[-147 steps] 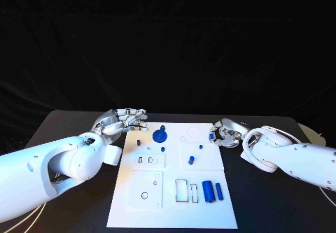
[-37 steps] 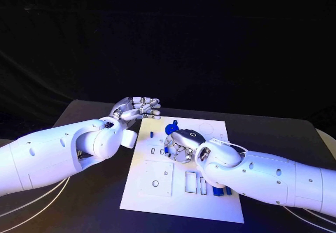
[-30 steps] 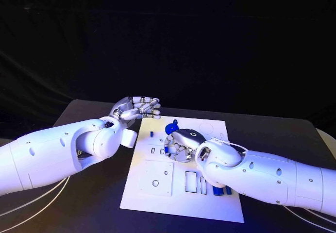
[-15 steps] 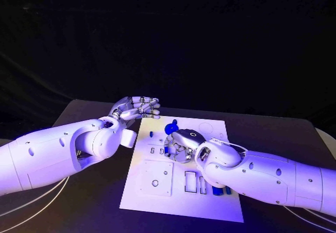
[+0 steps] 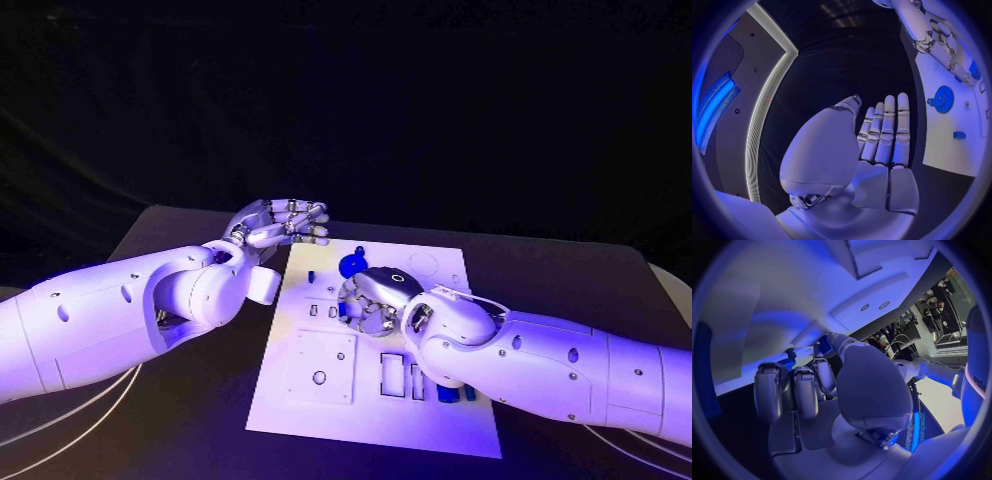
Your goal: Assemble the parts on the task board
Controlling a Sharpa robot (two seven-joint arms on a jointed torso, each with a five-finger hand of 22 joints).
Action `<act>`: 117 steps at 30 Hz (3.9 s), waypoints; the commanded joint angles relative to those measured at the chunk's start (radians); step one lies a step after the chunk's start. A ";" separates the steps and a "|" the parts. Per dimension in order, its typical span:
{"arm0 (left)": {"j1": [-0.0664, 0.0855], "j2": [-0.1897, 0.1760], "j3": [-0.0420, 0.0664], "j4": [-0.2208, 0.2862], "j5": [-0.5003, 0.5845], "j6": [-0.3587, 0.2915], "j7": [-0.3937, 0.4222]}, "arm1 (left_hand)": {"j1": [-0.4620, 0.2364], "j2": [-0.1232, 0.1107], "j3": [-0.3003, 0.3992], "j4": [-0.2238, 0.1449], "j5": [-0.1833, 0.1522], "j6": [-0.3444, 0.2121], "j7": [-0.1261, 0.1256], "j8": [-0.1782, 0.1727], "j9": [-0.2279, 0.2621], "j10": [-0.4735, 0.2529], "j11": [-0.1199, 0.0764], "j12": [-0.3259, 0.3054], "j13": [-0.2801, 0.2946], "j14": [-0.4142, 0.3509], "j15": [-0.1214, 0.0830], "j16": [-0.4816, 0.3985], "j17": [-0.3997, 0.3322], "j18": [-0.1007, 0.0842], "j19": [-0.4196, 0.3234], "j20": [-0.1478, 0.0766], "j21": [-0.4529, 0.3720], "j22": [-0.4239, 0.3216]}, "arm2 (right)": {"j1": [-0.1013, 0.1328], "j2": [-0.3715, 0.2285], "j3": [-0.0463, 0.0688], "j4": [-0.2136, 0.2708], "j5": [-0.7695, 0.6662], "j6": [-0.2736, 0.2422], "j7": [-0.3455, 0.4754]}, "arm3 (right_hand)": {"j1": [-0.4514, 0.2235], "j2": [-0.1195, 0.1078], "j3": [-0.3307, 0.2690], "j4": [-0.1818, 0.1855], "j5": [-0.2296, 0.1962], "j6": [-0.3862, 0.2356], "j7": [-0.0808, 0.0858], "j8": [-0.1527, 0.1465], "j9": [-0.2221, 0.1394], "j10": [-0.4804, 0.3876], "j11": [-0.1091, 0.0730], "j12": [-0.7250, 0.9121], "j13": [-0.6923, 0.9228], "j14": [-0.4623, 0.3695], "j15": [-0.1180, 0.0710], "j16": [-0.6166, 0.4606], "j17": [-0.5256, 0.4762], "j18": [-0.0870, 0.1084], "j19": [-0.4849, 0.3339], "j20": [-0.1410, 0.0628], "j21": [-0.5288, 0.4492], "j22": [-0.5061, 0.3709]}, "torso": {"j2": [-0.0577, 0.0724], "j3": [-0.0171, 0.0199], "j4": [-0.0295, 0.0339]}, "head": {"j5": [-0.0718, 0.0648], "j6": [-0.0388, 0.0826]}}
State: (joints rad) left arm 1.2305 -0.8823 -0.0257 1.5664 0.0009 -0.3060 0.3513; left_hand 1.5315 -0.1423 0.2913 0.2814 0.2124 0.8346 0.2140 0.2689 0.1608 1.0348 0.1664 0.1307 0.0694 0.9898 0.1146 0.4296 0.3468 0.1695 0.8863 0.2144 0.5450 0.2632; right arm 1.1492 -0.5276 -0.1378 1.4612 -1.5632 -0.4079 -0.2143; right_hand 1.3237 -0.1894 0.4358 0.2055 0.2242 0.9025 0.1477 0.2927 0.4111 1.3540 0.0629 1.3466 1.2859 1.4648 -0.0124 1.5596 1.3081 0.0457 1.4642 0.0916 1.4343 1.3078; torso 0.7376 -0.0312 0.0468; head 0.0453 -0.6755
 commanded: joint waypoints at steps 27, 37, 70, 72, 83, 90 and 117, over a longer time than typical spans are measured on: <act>0.001 -0.003 0.001 0.003 -0.004 0.015 0.004 | -0.003 -0.009 0.006 -0.001 -0.004 -0.005 0.014 -0.004 -0.001 0.002 0.003 -0.003 0.001 -0.005 0.000 0.002 0.001 0.010 -0.008 0.000 0.006 0.001 | -0.002 -0.002 -0.002 0.002 -0.013 0.020 -0.010 | -0.020 -0.010 -0.011 0.008 -0.011 -0.016 0.006 -0.009 -0.004 -0.012 0.007 -0.007 -0.005 0.097 0.011 0.000 0.222 -0.004 0.002 0.011 -0.010 0.137 | 0.001 -0.0001 0.0000 | -0.002 -0.002; 0.001 -0.003 0.001 0.003 -0.004 0.015 0.004 | -0.003 -0.009 0.006 -0.001 -0.004 -0.005 0.014 -0.004 -0.001 0.002 0.003 -0.003 0.001 -0.005 0.000 0.002 0.001 0.010 -0.008 0.000 0.006 0.001 | -0.002 -0.002 -0.002 0.003 -0.013 0.006 -0.010 | -0.027 -0.018 -0.017 0.011 -0.014 -0.028 0.010 -0.016 -0.007 -0.019 0.011 -0.012 -0.010 0.097 0.014 -0.001 0.221 -0.004 0.001 0.014 -0.012 0.137 | 0.000 0.0001 -0.0001 | -0.002 -0.002; 0.000 -0.004 0.000 -0.026 -0.272 0.023 -0.171 | -0.094 -0.025 0.015 0.008 -0.010 0.079 -0.041 0.037 0.021 0.139 -0.055 0.016 0.010 0.168 -0.065 0.136 0.094 0.015 0.072 -0.051 0.141 0.070 | 0.098 -0.212 0.022 0.155 0.453 -0.115 0.249 | -0.024 -0.011 -0.098 0.053 -0.001 -0.052 0.020 -0.019 -0.006 -0.038 0.023 -0.011 -0.014 0.094 0.027 -0.003 0.213 0.005 -0.019 0.030 -0.047 0.115 | -0.004 0.0010 -0.0056 | 0.010 0.005; 0.000 0.000 0.000 -0.033 -0.351 0.036 -0.221 | -0.114 -0.026 0.010 0.006 -0.011 0.094 -0.043 0.042 0.025 0.182 -0.066 0.032 0.019 0.234 -0.078 0.195 0.129 0.016 0.102 -0.064 0.179 0.091 | 0.118 -0.240 0.023 0.160 0.521 -0.112 0.268 | -0.024 -0.010 -0.099 0.055 0.000 -0.048 0.019 -0.015 -0.004 -0.037 0.022 -0.010 -0.013 0.094 0.026 -0.003 0.213 0.005 -0.018 0.029 -0.045 0.117 | -0.007 0.0021 -0.0073 | 0.011 0.004; 0.003 0.024 0.001 -0.058 -0.783 0.212 -0.595 | -0.355 0.021 -0.099 0.006 -0.007 0.040 -0.074 0.198 0.133 0.117 -0.108 0.594 0.469 0.440 -0.115 0.954 0.898 -0.042 0.249 -0.113 0.701 0.638 | 0.179 -0.387 0.025 0.185 0.645 -0.118 0.284 | -0.047 -0.007 -0.127 0.078 0.010 -0.017 0.002 0.033 0.021 -0.025 0.008 -0.001 -0.005 0.094 0.014 -0.004 0.213 0.002 -0.010 0.018 -0.038 0.126 | -0.019 0.0127 -0.0135 | 0.022 0.000; 0.020 0.063 0.001 -0.074 -0.912 0.295 -0.747 | -0.378 0.055 -0.144 0.013 -0.012 0.035 -0.104 0.349 0.225 0.157 -0.129 0.929 0.789 0.516 -0.135 1.056 1.058 -0.072 0.349 -0.120 0.828 0.839 | 0.183 -0.419 0.025 0.191 0.648 -0.122 0.266 | -0.048 -0.007 -0.130 0.079 0.012 -0.016 0.001 0.038 0.025 -0.025 0.006 -0.001 -0.005 0.094 0.013 -0.004 0.211 0.002 -0.010 0.017 -0.040 0.125 | -0.024 0.0170 -0.0103 | 0.020 -0.005; 0.060 0.196 -0.021 -0.145 -0.970 0.453 -0.900 | -0.428 0.067 -0.222 0.013 -0.019 0.009 -0.128 0.467 0.331 0.192 -0.150 1.038 0.903 0.540 -0.154 1.085 1.111 -0.090 0.410 -0.134 0.884 0.942 | 0.183 -0.422 0.021 0.174 0.631 -0.125 0.226 | -0.083 0.003 -0.172 0.083 0.066 -0.036 -0.005 0.064 0.049 -0.027 0.001 -0.007 -0.011 0.092 0.007 -0.007 0.204 0.004 -0.013 0.010 -0.049 0.122 | -0.023 0.0174 -0.0099 | 0.030 -0.027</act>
State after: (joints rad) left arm 1.2861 -0.6905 -0.0472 1.4241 -0.9815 0.0830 -0.5277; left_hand 1.1024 -0.0767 0.0773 0.2938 0.1921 0.8425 0.0894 0.7306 0.4927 1.2281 0.0197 1.1686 0.9745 1.4685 -0.0320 1.5104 1.3079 0.0995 1.2921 0.0804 1.4241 1.2043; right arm 1.3330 -0.9512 -0.1169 1.6356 -0.9275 -0.5301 0.0198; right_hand 1.2463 -0.1882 0.2699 0.2880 0.2886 0.8725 0.1418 0.3520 0.4600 1.3275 0.0678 1.3415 1.2762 1.4647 0.0013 1.5558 1.3079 0.0458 1.4518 0.1073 1.3879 1.3081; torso 0.7142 -0.0133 0.0368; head 0.0742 -0.7019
